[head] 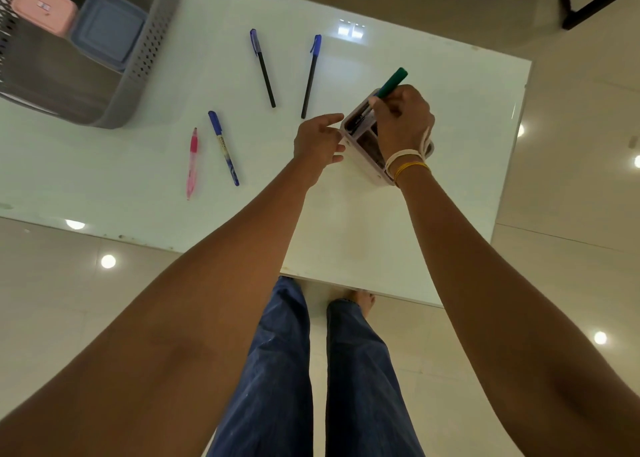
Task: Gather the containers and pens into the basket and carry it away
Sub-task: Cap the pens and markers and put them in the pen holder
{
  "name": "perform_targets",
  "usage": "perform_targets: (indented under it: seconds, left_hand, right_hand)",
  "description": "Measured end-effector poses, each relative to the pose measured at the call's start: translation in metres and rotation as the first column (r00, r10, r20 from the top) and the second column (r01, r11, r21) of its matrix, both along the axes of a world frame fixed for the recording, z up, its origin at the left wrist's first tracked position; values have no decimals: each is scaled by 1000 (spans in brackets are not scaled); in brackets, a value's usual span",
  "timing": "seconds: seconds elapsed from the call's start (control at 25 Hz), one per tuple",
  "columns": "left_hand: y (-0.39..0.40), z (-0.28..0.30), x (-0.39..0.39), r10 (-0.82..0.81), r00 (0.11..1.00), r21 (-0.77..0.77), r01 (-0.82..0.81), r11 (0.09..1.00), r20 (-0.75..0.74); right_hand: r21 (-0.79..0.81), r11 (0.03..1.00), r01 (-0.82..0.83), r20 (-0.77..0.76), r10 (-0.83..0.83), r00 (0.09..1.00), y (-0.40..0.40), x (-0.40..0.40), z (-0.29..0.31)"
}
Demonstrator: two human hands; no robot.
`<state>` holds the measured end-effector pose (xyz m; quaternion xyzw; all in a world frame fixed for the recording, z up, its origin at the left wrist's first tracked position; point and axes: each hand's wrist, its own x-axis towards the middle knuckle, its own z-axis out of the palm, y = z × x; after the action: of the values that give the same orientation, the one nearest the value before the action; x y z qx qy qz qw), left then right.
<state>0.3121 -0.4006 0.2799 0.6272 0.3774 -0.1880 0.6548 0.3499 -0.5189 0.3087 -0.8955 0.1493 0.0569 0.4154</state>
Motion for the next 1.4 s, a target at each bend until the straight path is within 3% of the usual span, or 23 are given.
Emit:
perform_targets:
  seconds: [0.16,0.4,0.56,0.68,0.76,0.84,0.92,1.0,1.24,1.4]
  left_hand:
    - [-2,-1,1,-11,1000,26,12,1000,-20]
    - [24,5,-1,-5,1000,60,6,998,-18]
    - [64,2,-6,53,998,128,-50,990,-18]
    - [92,-9,-9,53,997,244,-37,969,-59]
    - [107,-16,-11,-71,996,410,89,908,-58]
    - [117,-21,-14,-231,971,510,232,828,-67]
    - [126,-27,-17,-321,944,510,311,802,-69]
    - [138,-32,-17,-376,923,502,363,785,-79]
    - [155,-37,-14,-407,910,422,400,814,-78]
    - [158,-38,-12,-425,903,416,411,811,-65]
  right_hand:
    - [-164,975,-150,-143,127,982,6,0,-13]
    - [1,995,97,-18,-97,995,12,-12,-2]
    - [11,988,-154,54,153,987,51,-14,1]
    - [-39,938,-345,-53,343,938,94,-1,-17]
    - [-104,893,-437,-154,420,895,120,12,-31]
    - [-166,910,-379,-249,333,909,139,29,-44]
    - [-207,945,-254,-326,179,928,146,44,-58]
    - [-266,929,-258,-360,153,920,149,52,-69]
    - [-75,979,-189,-347,152,926,177,64,-71]
    - [-49,986,-161,-362,133,923,206,64,-74]
